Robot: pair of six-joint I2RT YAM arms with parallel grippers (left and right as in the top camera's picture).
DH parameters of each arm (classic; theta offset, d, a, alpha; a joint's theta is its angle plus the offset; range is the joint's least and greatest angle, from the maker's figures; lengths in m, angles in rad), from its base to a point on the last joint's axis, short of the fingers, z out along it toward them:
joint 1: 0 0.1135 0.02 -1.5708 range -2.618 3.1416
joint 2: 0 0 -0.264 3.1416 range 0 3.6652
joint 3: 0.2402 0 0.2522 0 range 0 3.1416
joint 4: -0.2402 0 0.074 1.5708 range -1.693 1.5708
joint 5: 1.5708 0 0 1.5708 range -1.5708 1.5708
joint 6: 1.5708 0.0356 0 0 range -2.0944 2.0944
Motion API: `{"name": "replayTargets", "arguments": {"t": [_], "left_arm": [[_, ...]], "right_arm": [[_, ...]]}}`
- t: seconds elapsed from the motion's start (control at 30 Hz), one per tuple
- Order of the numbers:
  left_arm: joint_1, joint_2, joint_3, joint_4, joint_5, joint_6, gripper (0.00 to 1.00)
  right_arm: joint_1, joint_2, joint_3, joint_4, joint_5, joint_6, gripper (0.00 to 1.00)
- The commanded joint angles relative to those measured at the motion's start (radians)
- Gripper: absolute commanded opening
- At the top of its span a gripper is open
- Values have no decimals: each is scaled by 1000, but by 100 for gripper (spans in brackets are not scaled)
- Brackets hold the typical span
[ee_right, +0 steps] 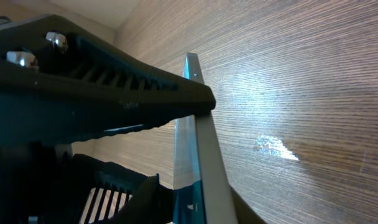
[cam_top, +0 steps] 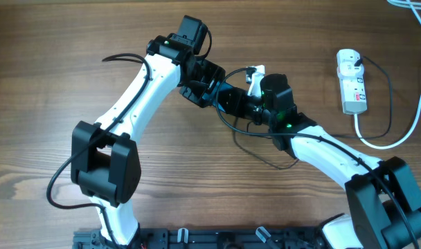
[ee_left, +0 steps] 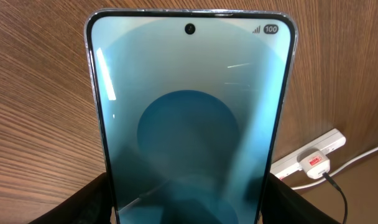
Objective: Plug charger to phone and switch on socket
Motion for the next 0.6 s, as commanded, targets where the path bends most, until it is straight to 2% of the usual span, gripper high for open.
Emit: {"name": "replayTargets", "arguments": {"t": [0.0,0.07,0.2,0.33,0.57], "left_arm": [[-1,-29,24,3,16,-9,4],[-1,-29,24,3,16,-9,4],[-1,-29,24,3,16,-9,6],[-1,-29,24,3,16,-4,20],[-1,-29,24,2,16,-2,27]], "right_arm": [[2,17,16,5,26,3,24],[2,17,16,5,30,5,21],[2,17,16,6,29,32,4],[2,16,16,21,21,64,4],[-51,14,16,47,10,111,4]]}}
